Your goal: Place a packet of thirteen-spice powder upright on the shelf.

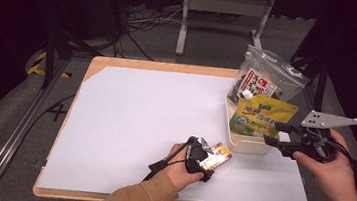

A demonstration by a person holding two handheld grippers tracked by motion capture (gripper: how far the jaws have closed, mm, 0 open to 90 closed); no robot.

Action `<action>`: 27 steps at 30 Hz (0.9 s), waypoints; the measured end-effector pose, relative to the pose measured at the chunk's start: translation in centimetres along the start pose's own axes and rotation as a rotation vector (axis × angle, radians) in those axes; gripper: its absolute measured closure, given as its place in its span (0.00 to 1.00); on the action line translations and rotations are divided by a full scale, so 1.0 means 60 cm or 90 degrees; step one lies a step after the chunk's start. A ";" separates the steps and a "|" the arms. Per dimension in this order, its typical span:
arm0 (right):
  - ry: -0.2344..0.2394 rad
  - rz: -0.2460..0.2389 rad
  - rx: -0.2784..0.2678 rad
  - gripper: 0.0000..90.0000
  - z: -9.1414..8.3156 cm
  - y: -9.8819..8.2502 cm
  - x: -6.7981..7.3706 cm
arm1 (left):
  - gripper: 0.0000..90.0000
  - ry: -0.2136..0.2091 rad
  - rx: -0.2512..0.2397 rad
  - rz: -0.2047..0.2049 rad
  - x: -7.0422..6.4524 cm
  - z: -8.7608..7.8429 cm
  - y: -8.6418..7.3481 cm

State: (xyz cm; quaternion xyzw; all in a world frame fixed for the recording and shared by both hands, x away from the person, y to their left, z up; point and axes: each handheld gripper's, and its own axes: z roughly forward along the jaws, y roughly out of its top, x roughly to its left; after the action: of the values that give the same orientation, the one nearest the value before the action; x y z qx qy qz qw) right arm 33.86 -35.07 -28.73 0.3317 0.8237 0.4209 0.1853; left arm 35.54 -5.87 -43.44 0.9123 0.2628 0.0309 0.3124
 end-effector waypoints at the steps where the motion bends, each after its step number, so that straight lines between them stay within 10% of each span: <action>1: 0.002 -0.002 -0.001 0.45 0.000 0.000 0.000 | 0.34 0.001 0.002 0.002 0.000 0.000 0.000; 27: 0.016 -0.024 0.030 0.59 0.001 0.025 0.024 | 0.36 -0.021 -0.091 0.006 -0.002 -0.068 -0.014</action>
State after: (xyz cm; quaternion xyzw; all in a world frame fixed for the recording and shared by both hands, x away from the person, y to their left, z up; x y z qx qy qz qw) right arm 33.46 -33.37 -27.58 0.3154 0.8418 0.4017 0.1748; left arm 34.17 -3.12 -40.66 0.8893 0.2506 0.0356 0.3810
